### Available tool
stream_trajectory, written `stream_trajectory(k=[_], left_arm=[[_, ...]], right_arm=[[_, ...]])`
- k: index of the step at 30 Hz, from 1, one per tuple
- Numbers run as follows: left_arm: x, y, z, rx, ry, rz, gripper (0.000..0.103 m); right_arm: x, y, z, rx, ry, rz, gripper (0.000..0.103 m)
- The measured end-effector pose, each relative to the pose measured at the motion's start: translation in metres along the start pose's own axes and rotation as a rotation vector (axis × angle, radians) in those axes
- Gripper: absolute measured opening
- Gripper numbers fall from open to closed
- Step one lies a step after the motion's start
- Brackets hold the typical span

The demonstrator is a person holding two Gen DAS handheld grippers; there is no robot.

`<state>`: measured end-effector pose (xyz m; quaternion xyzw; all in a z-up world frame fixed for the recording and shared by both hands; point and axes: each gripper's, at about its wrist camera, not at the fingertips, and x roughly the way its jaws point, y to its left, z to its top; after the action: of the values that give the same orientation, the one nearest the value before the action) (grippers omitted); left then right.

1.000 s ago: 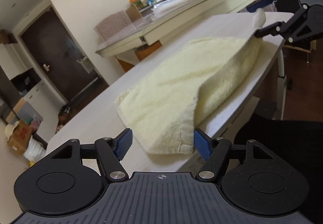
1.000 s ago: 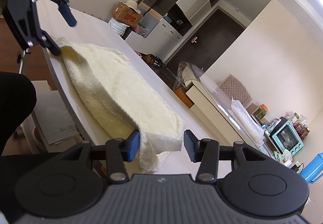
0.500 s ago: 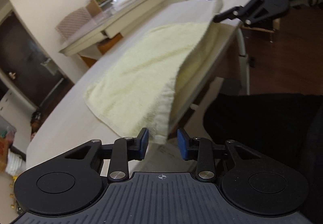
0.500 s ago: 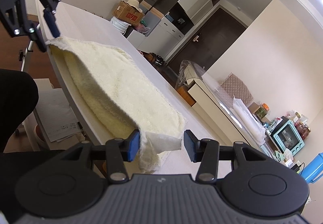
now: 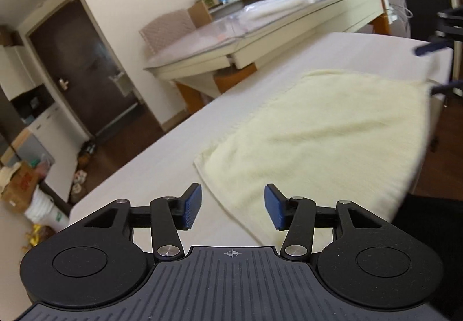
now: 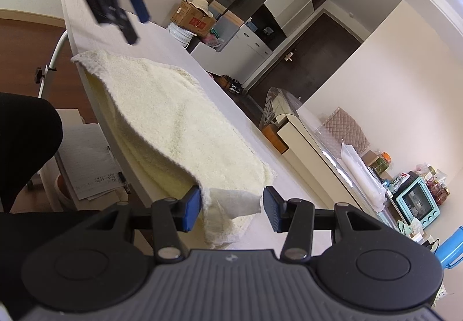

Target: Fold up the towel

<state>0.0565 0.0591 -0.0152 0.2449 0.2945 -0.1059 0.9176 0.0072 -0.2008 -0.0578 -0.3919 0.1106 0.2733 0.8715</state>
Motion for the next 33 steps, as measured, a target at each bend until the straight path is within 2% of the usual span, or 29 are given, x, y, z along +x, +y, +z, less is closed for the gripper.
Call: stream_trajectory(k=[4, 9, 14, 22, 24, 26, 31, 33], left_arm=[[0.036, 0.007, 0.012, 0.055, 0.027, 0.026, 0.057], [0.063, 0.016, 0.008, 0.111, 0.07, 0.072, 0.057], [0.076, 0.032, 0.007, 0.073, 0.075, 0.084, 0.059], [0.082, 0.043, 0.011, 0.103, 0.065, 0.112, 0.058], [0.066, 0.044, 0.008, 0.085, 0.036, 0.077, 0.058], [0.038, 0.042, 0.002, 0.082, -0.008, -0.001, 0.057], [-0.034, 0.017, -0.021, 0.193, -0.114, -0.21, 0.058], [-0.053, 0.001, -0.031, 0.256, -0.119, -0.248, 0.058]], right_arm=[[0.005, -0.001, -0.001, 0.008, 0.015, 0.007, 0.05], [0.008, 0.001, -0.002, -0.009, 0.031, 0.012, 0.05], [0.011, -0.001, -0.001, -0.012, 0.033, 0.016, 0.05], [0.014, 0.003, 0.0, -0.019, 0.048, 0.011, 0.05], [0.012, 0.005, -0.001, -0.027, 0.05, 0.01, 0.05], [0.011, 0.005, -0.001, -0.034, 0.049, 0.008, 0.05], [0.01, 0.004, 0.0, -0.031, 0.04, 0.008, 0.05], [0.009, 0.003, 0.0, -0.025, 0.033, 0.006, 0.05]])
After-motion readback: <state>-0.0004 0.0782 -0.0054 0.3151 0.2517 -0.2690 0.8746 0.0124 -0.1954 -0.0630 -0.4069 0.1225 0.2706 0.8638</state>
